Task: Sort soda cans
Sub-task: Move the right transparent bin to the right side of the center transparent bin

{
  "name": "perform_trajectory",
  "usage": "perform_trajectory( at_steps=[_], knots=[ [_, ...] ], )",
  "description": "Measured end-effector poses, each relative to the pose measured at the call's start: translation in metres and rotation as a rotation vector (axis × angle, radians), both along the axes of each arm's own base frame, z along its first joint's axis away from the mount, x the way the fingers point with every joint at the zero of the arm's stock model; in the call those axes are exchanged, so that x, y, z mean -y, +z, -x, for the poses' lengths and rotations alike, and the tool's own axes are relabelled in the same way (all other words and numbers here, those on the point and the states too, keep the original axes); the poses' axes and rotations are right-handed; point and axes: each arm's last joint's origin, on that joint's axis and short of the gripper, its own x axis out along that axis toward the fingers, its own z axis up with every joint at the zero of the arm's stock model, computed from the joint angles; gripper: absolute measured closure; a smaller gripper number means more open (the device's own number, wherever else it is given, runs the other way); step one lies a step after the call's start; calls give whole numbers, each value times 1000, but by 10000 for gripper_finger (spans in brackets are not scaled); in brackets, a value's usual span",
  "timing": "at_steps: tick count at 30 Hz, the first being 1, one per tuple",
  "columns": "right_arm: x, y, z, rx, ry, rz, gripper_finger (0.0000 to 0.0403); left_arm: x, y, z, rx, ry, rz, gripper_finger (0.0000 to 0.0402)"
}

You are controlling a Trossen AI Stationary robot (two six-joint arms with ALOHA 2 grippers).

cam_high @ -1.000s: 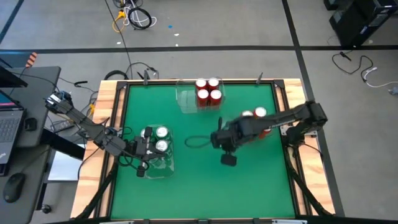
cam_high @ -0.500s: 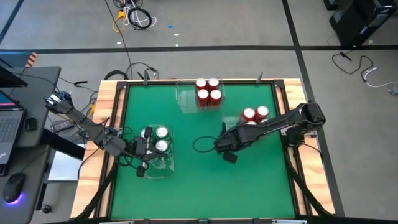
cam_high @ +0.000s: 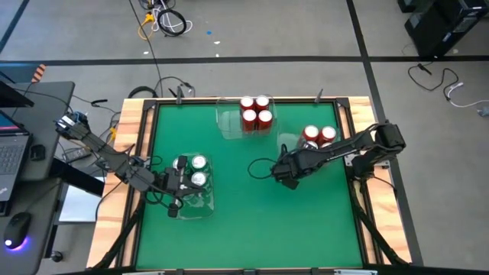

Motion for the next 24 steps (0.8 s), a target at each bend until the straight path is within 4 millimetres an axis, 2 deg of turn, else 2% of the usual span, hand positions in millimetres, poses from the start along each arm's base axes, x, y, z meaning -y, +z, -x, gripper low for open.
perform_trajectory(
  at_steps=[10, 13, 16, 20, 24],
  knots=[
    [21, -10, 38, -78, 15, 109, 403, 0, 0, 0, -1, 2, 8, 398],
    [23, -9, 42, -63, -12, 91, 403, 0, 0, 0, 2, 2, 10, 398],
    [19, 0, 42, -25, -33, 59, 403, 0, 0, 0, 1, 2, 10, 398],
    [14, 21, 46, 80, -207, 1, 403, 0, 0, 0, 1, 2, 10, 398],
    [15, 26, 60, 105, -435, -14, 403, 0, 0, 0, 1, 3, 9, 398]
  ],
)
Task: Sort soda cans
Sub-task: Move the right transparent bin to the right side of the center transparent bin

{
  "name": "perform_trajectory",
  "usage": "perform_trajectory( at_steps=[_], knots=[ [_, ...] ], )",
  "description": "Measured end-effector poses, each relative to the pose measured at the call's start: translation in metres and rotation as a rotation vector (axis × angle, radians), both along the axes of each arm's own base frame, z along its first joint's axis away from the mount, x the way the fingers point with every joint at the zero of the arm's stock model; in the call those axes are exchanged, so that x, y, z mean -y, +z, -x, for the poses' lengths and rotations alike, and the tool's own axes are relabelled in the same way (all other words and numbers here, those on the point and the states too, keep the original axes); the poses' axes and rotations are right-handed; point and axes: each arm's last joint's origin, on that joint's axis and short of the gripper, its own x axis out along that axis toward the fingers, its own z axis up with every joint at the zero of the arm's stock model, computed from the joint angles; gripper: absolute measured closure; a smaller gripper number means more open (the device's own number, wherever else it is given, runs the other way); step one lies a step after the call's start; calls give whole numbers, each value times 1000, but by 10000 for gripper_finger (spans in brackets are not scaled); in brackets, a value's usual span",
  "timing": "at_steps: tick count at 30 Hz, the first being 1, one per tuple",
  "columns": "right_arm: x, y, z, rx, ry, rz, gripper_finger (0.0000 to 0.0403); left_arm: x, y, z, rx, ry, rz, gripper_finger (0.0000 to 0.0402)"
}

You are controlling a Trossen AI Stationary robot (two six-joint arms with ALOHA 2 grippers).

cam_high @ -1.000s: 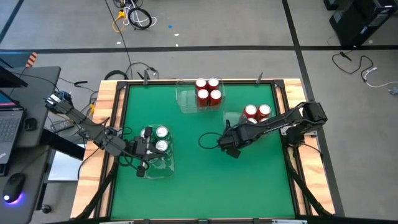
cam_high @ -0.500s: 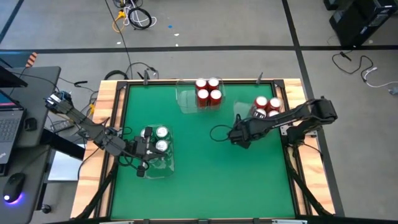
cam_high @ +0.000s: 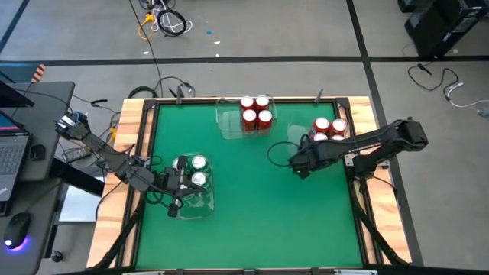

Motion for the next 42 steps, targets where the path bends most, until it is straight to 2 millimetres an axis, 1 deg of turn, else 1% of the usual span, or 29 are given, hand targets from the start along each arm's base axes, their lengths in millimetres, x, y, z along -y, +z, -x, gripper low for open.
perform_trajectory(
  at_steps=[7, 12, 16, 18, 21, 25, 28, 34, 42],
  knots=[
    [8, -20, 17, -63, -145, 37, 403, 0, 0, 0, -6, 3, 10, 398],
    [18, -32, 27, -68, -216, 175, 403, 0, 0, 0, -5, 4, 12, 398],
    [27, -36, 33, -65, -230, 329, 403, 0, 0, 0, -4, 3, 13, 398],
    [32, -39, 36, -69, -245, 366, 403, 0, 0, 0, -5, 4, 12, 398],
    [41, -44, 38, -60, -280, 382, 403, 0, -1, 0, -6, 3, 5, 398],
    [54, -54, 40, -46, -285, 383, 403, 0, -1, 0, -5, -1, -11, 398],
    [64, -59, 41, -35, -286, 422, 403, 0, -1, 0, -4, 0, -13, 398],
    [79, -62, 44, -61, -277, 445, 403, 0, -1, 0, -4, 0, -13, 398],
    [100, -63, 41, -55, -244, 457, 403, 0, -1, 0, -4, -1, -16, 398]
  ],
)
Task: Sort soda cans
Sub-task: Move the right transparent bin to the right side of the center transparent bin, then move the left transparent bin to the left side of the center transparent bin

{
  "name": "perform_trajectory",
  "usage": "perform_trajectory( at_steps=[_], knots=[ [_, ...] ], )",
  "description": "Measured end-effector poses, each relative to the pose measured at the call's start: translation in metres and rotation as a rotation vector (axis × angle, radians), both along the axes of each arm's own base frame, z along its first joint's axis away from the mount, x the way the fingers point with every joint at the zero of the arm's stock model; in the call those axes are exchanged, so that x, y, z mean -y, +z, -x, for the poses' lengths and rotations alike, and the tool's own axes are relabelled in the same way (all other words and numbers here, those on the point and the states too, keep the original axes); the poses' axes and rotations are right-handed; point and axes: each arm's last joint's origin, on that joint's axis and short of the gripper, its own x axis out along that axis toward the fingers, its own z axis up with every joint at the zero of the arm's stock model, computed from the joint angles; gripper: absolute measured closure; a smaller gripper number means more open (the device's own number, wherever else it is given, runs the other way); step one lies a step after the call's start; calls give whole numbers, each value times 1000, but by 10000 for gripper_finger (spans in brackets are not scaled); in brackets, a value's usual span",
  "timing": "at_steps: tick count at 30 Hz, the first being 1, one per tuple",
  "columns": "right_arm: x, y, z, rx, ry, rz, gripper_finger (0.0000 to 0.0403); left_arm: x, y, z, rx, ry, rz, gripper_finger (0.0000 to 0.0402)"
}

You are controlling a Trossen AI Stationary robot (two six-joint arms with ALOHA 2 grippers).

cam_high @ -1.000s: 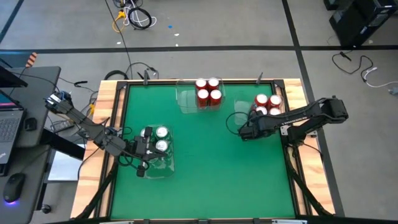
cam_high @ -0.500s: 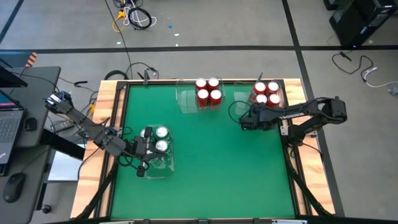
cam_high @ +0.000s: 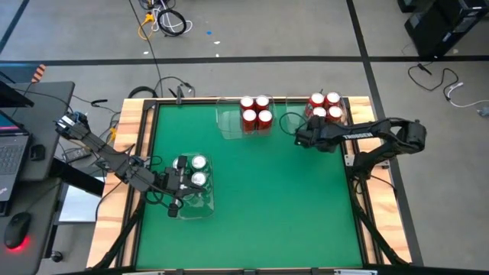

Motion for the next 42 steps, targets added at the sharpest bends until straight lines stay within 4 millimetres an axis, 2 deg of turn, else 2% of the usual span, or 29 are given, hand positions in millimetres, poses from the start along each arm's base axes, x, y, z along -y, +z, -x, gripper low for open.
perform_trajectory(
  at_steps=[7, 13, 18, 23, 27, 32, 36, 42],
  knots=[
    [5, 2, 0, -31, 41, -64, 403, 0, 0, 0, 0, 0, 0, 398],
    [-5, 19, -12, -54, 116, -96, 403, -1, 0, 0, 2, 25, 25, 398],
    [-15, 42, -26, 31, 185, -127, 403, -9, -1, -1, 17, 270, 193, 398],
    [-29, 69, -42, 147, 295, -158, 403, -26, -1, -2, -114, 421, 247, 400],
    [-46, 85, -57, 209, 428, -150, 403, -32, 5, -2, -266, 313, 281, 400],
    [-66, 96, -76, 325, 594, -119, 403, -29, 18, -9, -332, 135, 305, 401],
    [-80, 101, -88, 404, 722, -105, 403, -11, 12, -30, -424, -65, 269, 401],
    [-96, 108, -100, 494, 851, -76, 403, 24, -11, -77, -573, -186, 83, 401]
  ],
)
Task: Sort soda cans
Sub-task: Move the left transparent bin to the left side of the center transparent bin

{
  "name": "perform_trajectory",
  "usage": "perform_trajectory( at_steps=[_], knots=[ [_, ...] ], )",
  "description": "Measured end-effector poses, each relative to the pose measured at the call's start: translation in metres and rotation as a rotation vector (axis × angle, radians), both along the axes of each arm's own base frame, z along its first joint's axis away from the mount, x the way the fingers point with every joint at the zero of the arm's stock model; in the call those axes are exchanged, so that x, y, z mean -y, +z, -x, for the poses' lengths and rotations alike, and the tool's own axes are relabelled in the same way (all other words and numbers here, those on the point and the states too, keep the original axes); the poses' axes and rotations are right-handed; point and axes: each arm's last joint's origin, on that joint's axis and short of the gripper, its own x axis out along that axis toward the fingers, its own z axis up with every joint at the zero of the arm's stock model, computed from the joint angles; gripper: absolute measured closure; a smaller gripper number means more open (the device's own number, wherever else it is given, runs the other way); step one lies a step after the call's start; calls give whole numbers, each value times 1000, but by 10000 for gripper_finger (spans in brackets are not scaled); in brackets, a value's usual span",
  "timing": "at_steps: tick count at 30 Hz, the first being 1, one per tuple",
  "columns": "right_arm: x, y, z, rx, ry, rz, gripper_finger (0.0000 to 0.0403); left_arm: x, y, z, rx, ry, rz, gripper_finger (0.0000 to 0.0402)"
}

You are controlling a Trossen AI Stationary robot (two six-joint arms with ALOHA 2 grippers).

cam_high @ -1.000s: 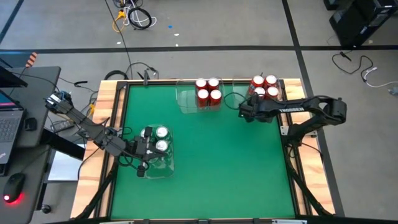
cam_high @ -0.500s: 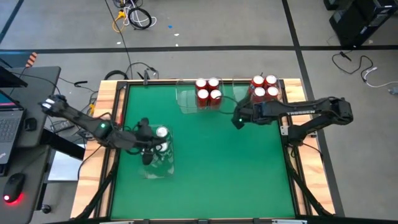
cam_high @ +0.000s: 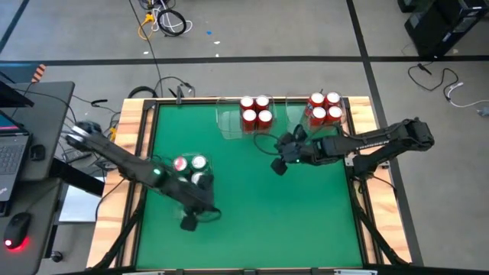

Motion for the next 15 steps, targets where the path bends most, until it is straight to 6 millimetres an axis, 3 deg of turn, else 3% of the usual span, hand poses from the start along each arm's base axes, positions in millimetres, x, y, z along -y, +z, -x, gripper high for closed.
perform_trajectory(
  at_steps=[4, 7, 15],
  knots=[
    [-5, 1, -1, 11, 32, 10, 403, 18, -14, -31, -140, -81, -71, 401],
    [-7, 1, -1, 6, 36, 8, 403, 24, -27, -42, -326, -84, -152, 402],
    [-9, 1, -1, 5, 47, 11, 403, 38, -33, -40, -544, 2, -226, 401]
  ],
)
